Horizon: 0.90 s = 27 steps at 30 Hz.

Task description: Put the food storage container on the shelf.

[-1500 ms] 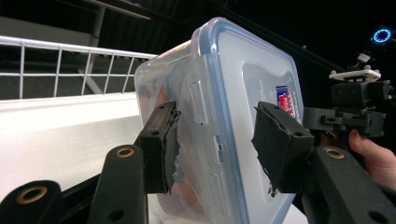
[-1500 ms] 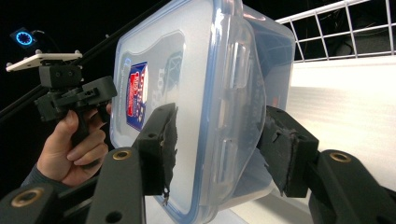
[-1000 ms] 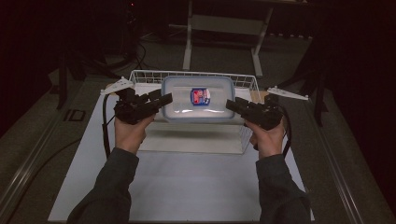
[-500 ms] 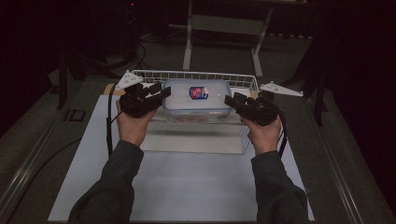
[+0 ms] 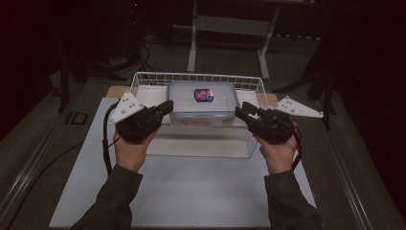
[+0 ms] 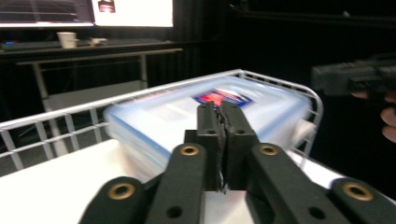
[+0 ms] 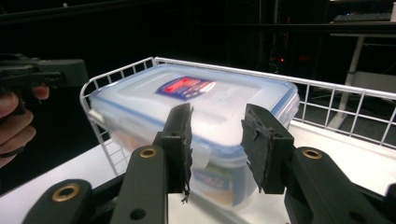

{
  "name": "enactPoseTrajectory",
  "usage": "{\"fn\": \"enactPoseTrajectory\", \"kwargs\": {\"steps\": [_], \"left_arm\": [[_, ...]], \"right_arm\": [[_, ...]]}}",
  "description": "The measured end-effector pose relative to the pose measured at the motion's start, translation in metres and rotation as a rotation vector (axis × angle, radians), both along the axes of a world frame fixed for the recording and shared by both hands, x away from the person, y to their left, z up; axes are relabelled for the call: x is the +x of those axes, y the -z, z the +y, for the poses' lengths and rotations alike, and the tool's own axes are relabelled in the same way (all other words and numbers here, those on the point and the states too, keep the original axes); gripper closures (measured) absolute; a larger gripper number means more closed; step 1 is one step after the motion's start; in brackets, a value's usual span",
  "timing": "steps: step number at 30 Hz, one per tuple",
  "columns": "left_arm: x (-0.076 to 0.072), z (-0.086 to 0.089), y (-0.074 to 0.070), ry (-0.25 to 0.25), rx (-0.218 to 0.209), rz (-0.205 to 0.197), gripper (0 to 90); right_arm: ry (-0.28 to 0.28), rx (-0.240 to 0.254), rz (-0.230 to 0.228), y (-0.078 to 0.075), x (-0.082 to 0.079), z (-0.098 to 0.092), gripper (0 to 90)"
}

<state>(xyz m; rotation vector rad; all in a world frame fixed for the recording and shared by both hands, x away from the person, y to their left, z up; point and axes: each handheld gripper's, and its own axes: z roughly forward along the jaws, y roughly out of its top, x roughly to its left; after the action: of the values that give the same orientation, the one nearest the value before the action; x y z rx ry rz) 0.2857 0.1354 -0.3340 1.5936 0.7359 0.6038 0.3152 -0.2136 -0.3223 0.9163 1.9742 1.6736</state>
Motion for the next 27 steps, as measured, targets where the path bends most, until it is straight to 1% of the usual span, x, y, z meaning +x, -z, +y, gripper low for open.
{"fn": "enactPoseTrajectory", "kwargs": {"steps": [1,3,4,6,8,9,12,16,19,22,27], "left_arm": [[-0.001,-0.004,0.003,0.013,0.011,0.007,88.6],[-0.003,-0.013,0.010,0.020,0.041,0.010,88.5],[-0.003,-0.017,0.014,0.027,0.052,0.011,88.6],[-0.003,-0.025,0.021,0.046,0.062,0.015,88.5],[-0.002,-0.034,0.026,0.050,0.093,0.023,88.4],[-0.001,-0.039,0.028,0.059,0.100,0.027,88.4],[0.004,-0.053,0.032,0.066,0.124,0.037,88.5],[0.011,-0.068,0.037,0.061,0.162,0.049,88.6],[0.014,-0.075,0.038,0.069,0.173,0.054,88.7],[0.018,-0.079,0.037,0.056,0.180,0.058,88.6],[0.021,-0.078,0.038,0.050,0.186,0.067,88.2]], "right_arm": [[-0.002,-0.005,0.001,0.001,-0.002,0.000,61.7],[-0.010,-0.003,-0.002,0.003,-0.006,0.000,61.3],[-0.014,-0.004,-0.003,0.004,-0.008,-0.001,61.2],[-0.021,0.003,0.000,0.007,-0.011,-0.001,60.7],[-0.024,0.001,0.006,0.011,-0.014,-0.001,60.6],[-0.025,-0.006,0.008,0.012,-0.015,-0.001,60.4],[-0.018,-0.035,0.011,0.018,-0.017,-0.002,60.3],[-0.012,-0.063,0.021,0.027,-0.020,-0.002,60.1],[-0.015,-0.070,0.027,0.032,-0.023,-0.004,60.0],[-0.011,-0.071,0.036,0.038,-0.026,-0.007,59.9],[-0.005,-0.072,0.048,0.045,-0.030,-0.013,59.7]]}}
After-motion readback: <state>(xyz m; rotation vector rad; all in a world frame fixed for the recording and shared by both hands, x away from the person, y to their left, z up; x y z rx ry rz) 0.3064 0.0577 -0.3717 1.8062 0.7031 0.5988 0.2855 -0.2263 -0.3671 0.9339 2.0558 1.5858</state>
